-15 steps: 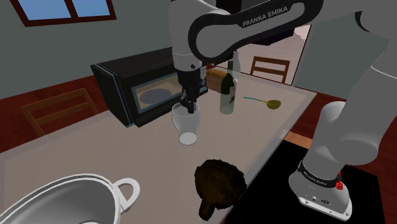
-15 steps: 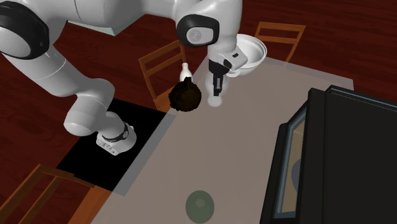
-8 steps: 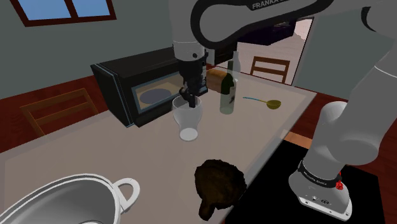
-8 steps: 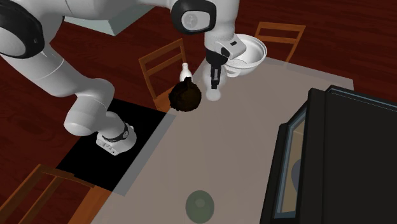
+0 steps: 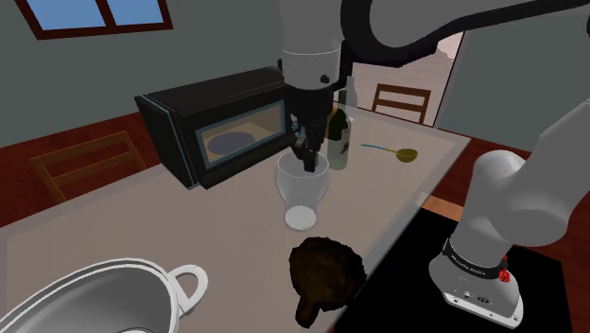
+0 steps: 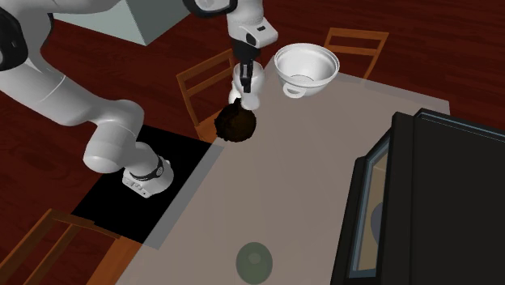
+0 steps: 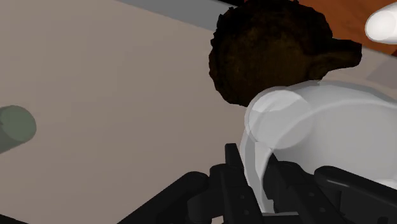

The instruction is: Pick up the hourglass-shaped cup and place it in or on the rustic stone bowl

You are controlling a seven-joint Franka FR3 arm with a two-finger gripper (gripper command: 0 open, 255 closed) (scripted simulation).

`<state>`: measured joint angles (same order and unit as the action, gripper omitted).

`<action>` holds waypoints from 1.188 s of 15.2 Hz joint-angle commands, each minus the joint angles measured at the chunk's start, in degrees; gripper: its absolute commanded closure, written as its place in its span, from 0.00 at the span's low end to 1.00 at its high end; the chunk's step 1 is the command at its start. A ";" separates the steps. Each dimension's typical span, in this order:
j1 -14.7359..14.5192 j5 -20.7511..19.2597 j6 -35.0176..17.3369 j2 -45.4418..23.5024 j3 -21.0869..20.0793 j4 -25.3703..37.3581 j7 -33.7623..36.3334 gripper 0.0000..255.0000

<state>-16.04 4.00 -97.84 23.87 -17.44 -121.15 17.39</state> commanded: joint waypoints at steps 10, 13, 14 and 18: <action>-2.71 3.15 -0.56 6.39 -2.77 -6.65 3.82 1.00; -2.83 3.35 -2.84 6.46 -3.04 -9.00 3.84 1.00; -2.87 3.42 -3.60 6.46 -3.13 -9.77 3.85 1.00; -3.01 3.68 -6.69 6.32 -3.54 -12.71 3.92 1.00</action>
<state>-18.97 7.56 -103.56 30.22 -20.78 -132.98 21.20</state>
